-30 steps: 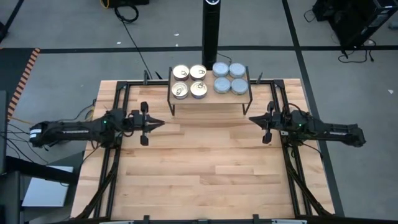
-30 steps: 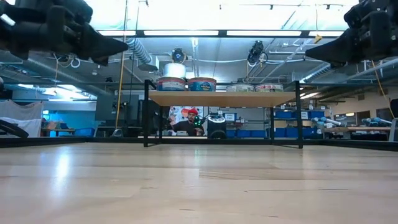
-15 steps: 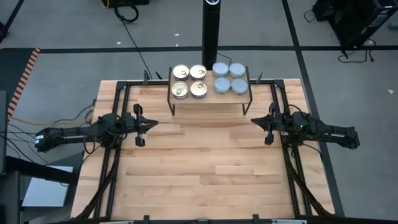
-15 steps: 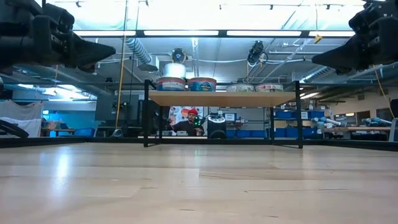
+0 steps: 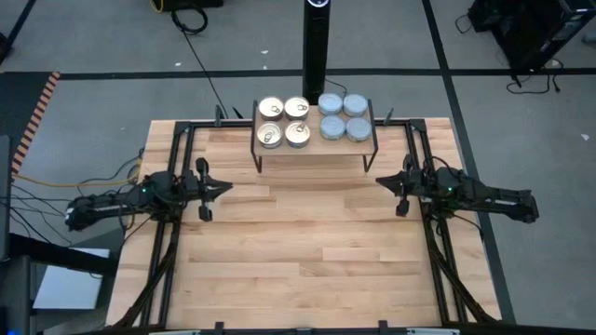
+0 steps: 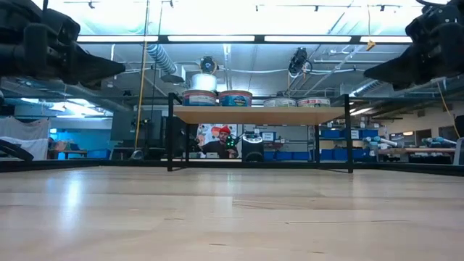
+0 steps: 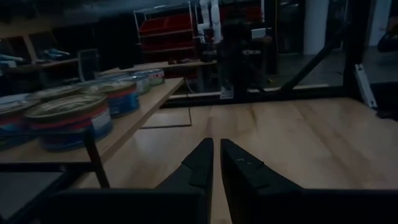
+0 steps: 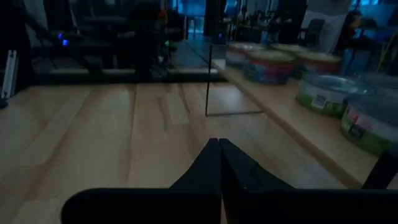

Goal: Stack canned seafood by type on shelf
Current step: Return to Home Position

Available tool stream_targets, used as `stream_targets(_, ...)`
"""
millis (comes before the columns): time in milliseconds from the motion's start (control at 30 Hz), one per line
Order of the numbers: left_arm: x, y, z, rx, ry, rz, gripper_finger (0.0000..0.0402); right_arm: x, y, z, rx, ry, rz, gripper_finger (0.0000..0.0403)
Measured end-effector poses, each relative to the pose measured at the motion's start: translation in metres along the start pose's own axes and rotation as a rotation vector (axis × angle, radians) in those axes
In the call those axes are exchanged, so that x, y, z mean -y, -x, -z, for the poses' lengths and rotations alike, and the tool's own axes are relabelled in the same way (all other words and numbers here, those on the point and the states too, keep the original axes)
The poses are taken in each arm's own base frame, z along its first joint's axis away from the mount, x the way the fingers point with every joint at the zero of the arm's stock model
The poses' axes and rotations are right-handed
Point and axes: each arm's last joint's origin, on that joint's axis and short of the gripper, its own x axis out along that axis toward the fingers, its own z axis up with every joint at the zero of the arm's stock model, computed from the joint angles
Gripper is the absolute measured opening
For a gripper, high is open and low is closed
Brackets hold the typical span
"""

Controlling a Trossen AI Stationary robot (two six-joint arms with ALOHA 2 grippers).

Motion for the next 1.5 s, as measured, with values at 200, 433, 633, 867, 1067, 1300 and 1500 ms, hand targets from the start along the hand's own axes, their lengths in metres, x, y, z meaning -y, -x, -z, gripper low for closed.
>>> stream_targets(200,0.0,0.0,-0.003,0.025,-0.013,-0.015,0.0034,-0.001,-0.014,0.017,0.118,0.0,0.022,0.0002)
stream_targets(433,0.0,0.0,-0.001,0.008,-0.011,0.004,0.0034,0.0,-0.011,0.012,0.165,-0.011,0.008,0.0002)
stream_targets(633,0.0,0.0,-0.001,0.012,0.018,0.008,0.0034,0.005,-0.013,0.015,0.124,0.025,0.182,0.0004)
stream_targets(867,0.0,0.0,0.005,-0.06,0.124,-0.038,0.0034,0.008,-0.015,0.018,0.094,0.039,0.216,0.0021)
stream_targets(1067,0.0,-0.001,0.006,-0.078,0.123,-0.039,0.0034,0.008,-0.015,0.018,0.091,0.039,0.219,0.0023)
stream_targets(1300,0.0,-0.002,0.005,-0.062,0.115,-0.047,0.0034,0.008,-0.015,0.018,0.092,0.039,0.217,0.0024)
stream_targets(1500,-0.001,-0.002,-0.002,0.014,0.118,-0.051,0.0034,0.008,-0.015,0.018,0.091,0.039,0.217,0.0022)
